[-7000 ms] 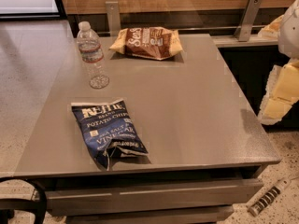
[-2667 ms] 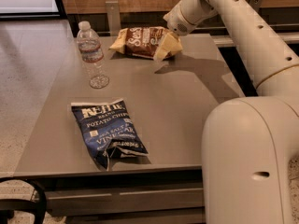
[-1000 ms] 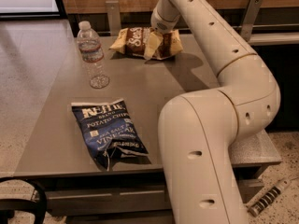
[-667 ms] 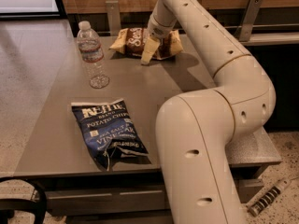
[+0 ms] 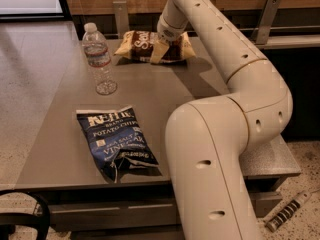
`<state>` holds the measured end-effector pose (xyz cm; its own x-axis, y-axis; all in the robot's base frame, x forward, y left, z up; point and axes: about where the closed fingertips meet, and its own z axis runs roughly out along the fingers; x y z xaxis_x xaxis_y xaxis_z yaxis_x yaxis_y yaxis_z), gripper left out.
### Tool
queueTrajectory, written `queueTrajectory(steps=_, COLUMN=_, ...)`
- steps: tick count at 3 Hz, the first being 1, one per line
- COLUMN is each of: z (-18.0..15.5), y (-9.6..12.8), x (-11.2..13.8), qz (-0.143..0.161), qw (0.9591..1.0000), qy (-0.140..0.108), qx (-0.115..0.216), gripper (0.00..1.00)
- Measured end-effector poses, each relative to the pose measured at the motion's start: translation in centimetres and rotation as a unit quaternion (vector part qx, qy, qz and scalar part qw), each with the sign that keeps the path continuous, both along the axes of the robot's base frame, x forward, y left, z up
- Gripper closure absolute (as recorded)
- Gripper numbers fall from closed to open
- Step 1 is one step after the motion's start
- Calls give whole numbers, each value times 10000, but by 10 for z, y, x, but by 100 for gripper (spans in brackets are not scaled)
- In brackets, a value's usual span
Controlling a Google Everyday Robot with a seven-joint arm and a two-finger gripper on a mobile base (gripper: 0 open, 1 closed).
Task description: Pick brown chip bag
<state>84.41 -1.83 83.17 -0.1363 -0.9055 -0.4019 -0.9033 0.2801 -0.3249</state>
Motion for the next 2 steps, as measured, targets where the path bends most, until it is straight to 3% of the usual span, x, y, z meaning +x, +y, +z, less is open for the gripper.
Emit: queueTrajectory(steps=2, z=2, y=0, x=0, qz=1, qw=10000, qy=2, qx=0, gripper=100)
